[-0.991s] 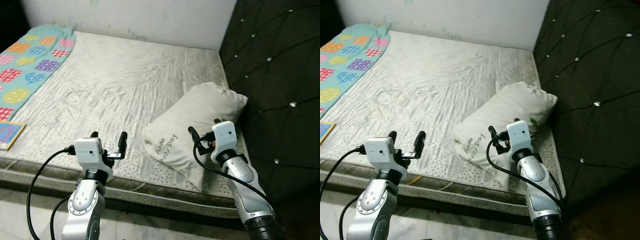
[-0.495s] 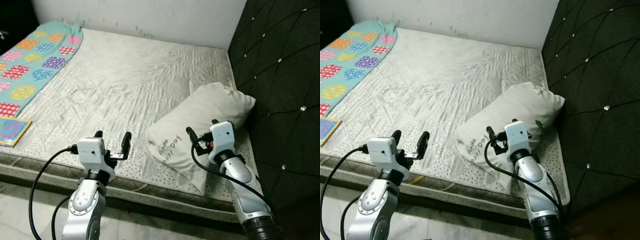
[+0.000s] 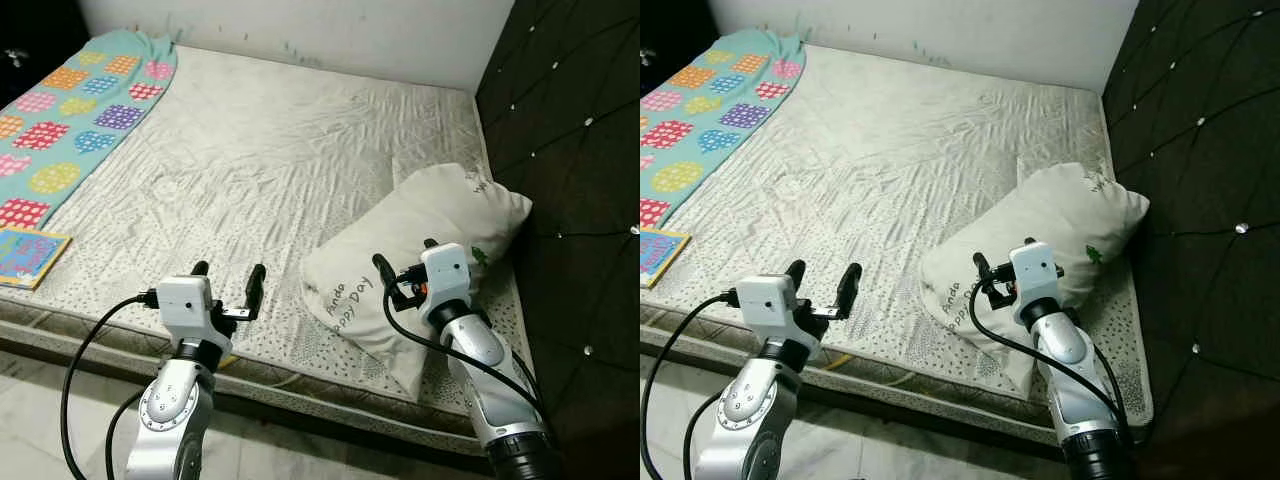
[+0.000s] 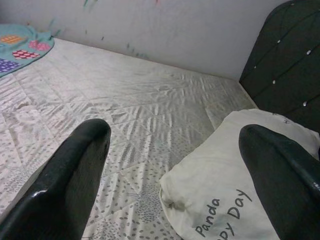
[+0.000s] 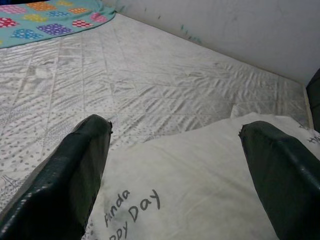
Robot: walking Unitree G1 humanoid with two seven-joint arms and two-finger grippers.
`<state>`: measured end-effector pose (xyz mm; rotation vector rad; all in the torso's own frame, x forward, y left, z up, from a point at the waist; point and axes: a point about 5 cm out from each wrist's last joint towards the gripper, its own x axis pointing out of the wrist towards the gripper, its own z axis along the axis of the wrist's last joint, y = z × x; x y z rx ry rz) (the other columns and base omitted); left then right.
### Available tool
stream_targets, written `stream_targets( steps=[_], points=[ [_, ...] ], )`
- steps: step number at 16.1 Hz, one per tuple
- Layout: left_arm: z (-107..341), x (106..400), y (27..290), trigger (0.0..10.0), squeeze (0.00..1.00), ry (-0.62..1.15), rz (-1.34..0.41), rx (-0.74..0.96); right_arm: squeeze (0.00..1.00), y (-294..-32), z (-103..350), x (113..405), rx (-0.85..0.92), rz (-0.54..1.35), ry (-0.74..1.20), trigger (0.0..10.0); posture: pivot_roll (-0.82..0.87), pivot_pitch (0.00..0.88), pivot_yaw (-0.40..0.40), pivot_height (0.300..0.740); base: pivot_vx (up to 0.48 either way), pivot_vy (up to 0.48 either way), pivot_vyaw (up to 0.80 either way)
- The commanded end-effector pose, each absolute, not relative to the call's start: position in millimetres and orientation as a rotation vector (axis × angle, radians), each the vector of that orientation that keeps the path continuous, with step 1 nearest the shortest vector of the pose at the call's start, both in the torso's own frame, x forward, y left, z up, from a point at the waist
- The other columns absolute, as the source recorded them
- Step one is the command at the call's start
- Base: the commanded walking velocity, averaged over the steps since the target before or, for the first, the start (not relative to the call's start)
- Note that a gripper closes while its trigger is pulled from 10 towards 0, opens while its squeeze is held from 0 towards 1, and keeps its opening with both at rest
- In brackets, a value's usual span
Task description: Clean up the room
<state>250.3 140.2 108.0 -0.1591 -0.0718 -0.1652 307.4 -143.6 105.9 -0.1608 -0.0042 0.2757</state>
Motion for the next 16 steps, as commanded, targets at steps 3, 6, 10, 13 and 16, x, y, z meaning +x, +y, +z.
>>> stream_targets(
  steps=[3,6,10,13,16],
  points=[
    [109.5,248.9,140.2,10.0,0.0,-0.071,-0.178,-0.165,0.0,-144.7,107.8,308.8,-0.159,0.275,-0.01,10.0,0.0,0.058,-0.05,0.74,0.0,0.0,0.0],
    [110.5,250.4,142.2,10.0,0.0,-0.077,-0.171,-0.158,0.0,-142.4,109.0,312.0,-0.156,0.277,-0.014,10.0,0.0,0.052,-0.049,0.74,0.246,0.0,0.0],
    [111.7,253.2,142.7,10.0,0.0,-0.08,-0.18,-0.156,0.0,-144.4,110.3,312.8,-0.143,0.263,-0.017,10.0,0.0,0.046,-0.04,0.74,0.252,0.0,-0.4],
    [109.6,254.9,143.2,10.0,0.0,-0.061,-0.17,-0.142,0.0,-147.4,109.4,310.9,-0.146,0.252,-0.017,10.0,-0.01,0.043,-0.038,0.74,0.084,0.0,0.0],
    [106.3,252.1,153.7,10.0,0.0,-0.04,-0.113,-0.123,0.0,-154.4,109.6,307.7,-0.154,0.236,-0.016,10.0,-0.01,0.039,-0.039,0.74,0.0,0.0,0.0]
  ],
)
